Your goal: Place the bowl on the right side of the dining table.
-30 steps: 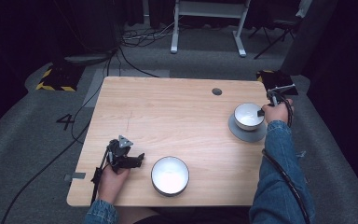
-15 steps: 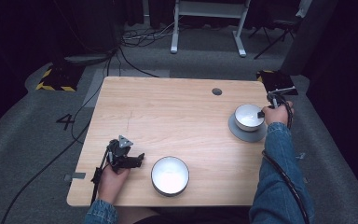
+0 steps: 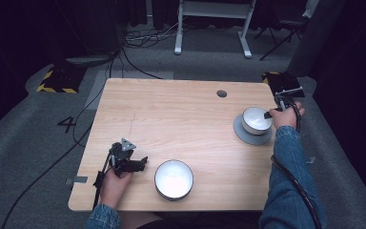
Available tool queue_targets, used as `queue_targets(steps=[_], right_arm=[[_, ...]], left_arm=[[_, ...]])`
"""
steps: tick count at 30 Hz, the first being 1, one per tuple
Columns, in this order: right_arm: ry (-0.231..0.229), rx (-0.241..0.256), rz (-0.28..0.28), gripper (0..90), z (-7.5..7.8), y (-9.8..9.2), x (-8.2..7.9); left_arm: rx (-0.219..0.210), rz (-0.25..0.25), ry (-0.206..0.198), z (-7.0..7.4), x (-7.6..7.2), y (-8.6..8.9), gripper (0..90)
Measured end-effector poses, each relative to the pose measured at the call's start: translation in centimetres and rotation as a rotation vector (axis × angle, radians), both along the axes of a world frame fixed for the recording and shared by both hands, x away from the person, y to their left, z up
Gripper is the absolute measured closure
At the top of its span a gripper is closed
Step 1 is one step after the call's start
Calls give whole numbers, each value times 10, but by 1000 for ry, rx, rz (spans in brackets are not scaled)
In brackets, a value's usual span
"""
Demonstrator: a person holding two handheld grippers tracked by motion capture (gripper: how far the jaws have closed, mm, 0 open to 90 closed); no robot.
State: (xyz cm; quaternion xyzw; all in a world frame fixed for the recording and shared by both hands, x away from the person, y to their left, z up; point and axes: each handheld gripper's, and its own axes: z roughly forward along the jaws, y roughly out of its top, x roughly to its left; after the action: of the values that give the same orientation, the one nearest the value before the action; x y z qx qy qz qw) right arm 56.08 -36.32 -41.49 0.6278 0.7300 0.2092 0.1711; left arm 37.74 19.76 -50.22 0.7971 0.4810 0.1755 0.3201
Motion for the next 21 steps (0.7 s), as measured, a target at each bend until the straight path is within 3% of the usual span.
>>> queue_targets(steps=[12,15,21], right_arm=[[-89,-3,97,401,39,17,-9],[-106,-31,153,401,50,25,-14],[-150,-33,239,393,71,41,-26]], left_arm=[[2,1,-3,0,0,0,157],[3,1,-2,0,0,0,157],[4,0,-2,0,0,0,157]])
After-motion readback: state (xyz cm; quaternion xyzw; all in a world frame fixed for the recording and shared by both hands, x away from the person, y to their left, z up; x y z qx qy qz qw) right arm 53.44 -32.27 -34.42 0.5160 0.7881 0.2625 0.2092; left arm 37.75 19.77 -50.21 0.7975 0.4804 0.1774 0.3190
